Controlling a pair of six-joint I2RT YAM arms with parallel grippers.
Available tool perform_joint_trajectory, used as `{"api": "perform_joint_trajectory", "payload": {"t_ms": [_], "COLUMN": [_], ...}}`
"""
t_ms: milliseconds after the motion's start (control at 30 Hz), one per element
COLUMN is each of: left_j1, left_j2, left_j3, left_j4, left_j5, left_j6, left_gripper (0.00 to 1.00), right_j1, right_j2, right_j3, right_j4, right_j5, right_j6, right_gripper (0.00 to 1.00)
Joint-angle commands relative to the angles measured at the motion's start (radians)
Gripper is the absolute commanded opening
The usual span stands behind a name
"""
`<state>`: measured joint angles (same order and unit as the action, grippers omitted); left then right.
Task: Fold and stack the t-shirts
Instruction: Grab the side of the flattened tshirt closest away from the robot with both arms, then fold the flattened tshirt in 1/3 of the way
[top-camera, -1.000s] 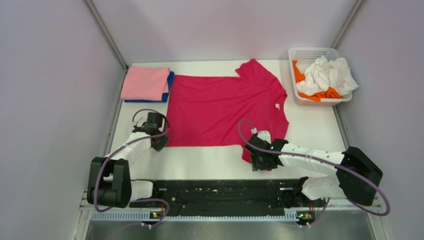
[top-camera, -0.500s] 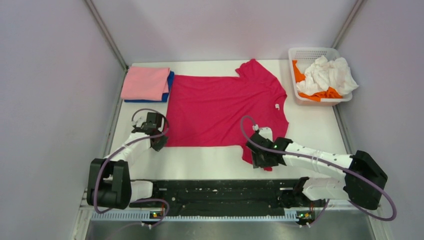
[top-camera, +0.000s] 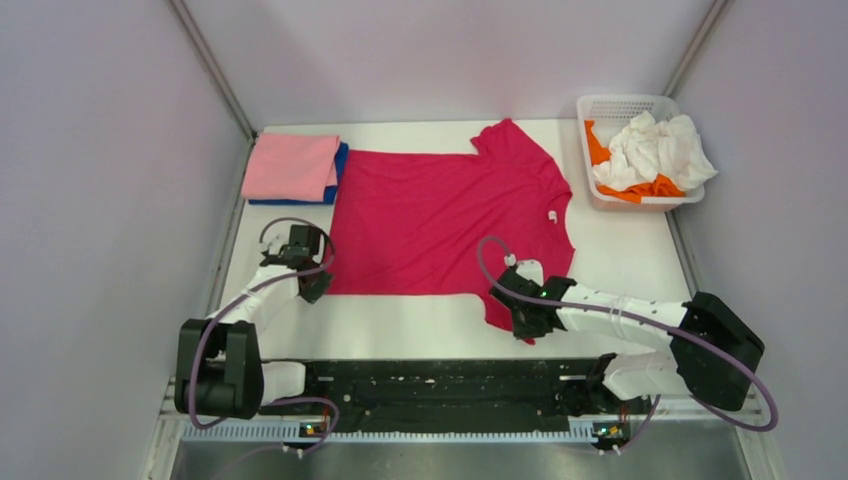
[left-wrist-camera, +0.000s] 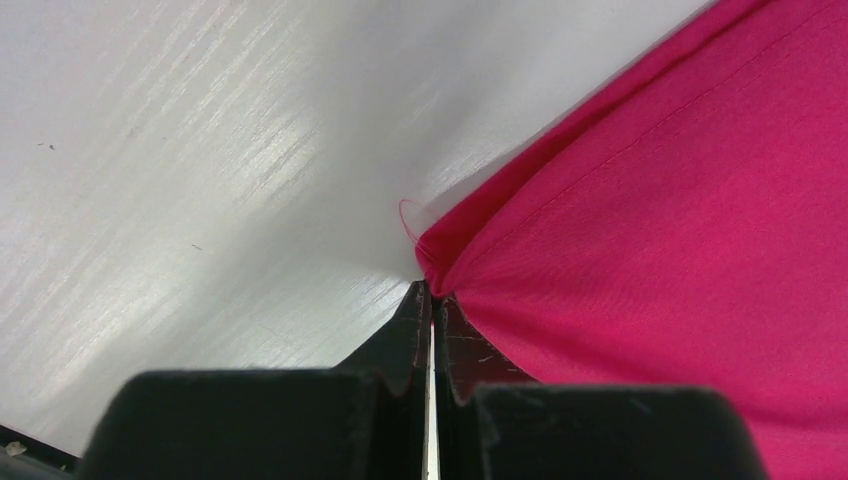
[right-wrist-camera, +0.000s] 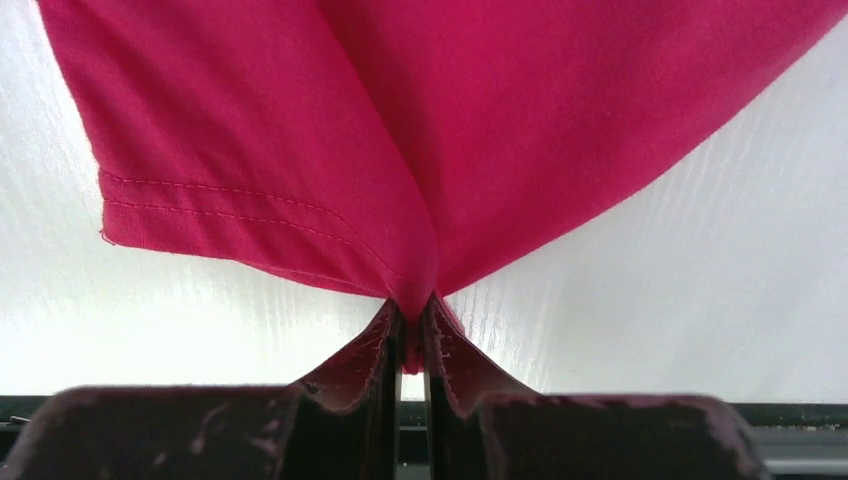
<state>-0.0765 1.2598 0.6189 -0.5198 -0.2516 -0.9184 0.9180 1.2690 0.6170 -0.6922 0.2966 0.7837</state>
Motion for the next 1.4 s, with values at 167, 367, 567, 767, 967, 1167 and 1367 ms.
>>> {"api": "perform_joint_trajectory", "payload": {"t_ms": [167, 367, 567, 767, 967, 1167, 1367], "left_j1": [0.013, 0.014, 0.014, 0.015, 0.028, 0.046, 0.064], "left_j2": [-0.112, -0.160, -0.151, -0.109, -0.007, 0.111, 0.223], "left_j3": [-0.021, -0.016, 0.032, 0.100, 0.223, 0.354, 0.463], "left_j4": [-0.045, -0.046, -0.046, -0.055, -0.086, -0.095, -0.113], "left_j5": [0.004, 0.061, 0.120, 0.115, 0.104, 0.120, 0.118], "left_j6": [0.004, -0.004, -0.009, -0.028, -0.028, -0.021, -0.008], "left_gripper": [0.00, 0.00, 0.00, 0.00, 0.00, 0.00, 0.00], "right_j1": [0.038, 0.038, -0.017, -0.127, -0.267, -0.361, -0.451], "right_j2": [-0.054, -0.086, -0.063, -0.069, -0.029, 0.080, 0.202], "right_j3": [-0.002, 0.058, 0.185, 0.312, 0.404, 0.517, 0.599], "right_j4": [-0.156, -0.170, -0.233, -0.230, -0.174, -0.120, -0.078], "right_j5": [-0.015, 0.042, 0.098, 0.152, 0.162, 0.180, 0.148], "right_j6": [0.087, 0.055, -0.049, -0.166, -0.296, -0.408, -0.498], "right_gripper": [0.04, 0.00, 0.00, 0.00, 0.00, 0.00, 0.00]}}
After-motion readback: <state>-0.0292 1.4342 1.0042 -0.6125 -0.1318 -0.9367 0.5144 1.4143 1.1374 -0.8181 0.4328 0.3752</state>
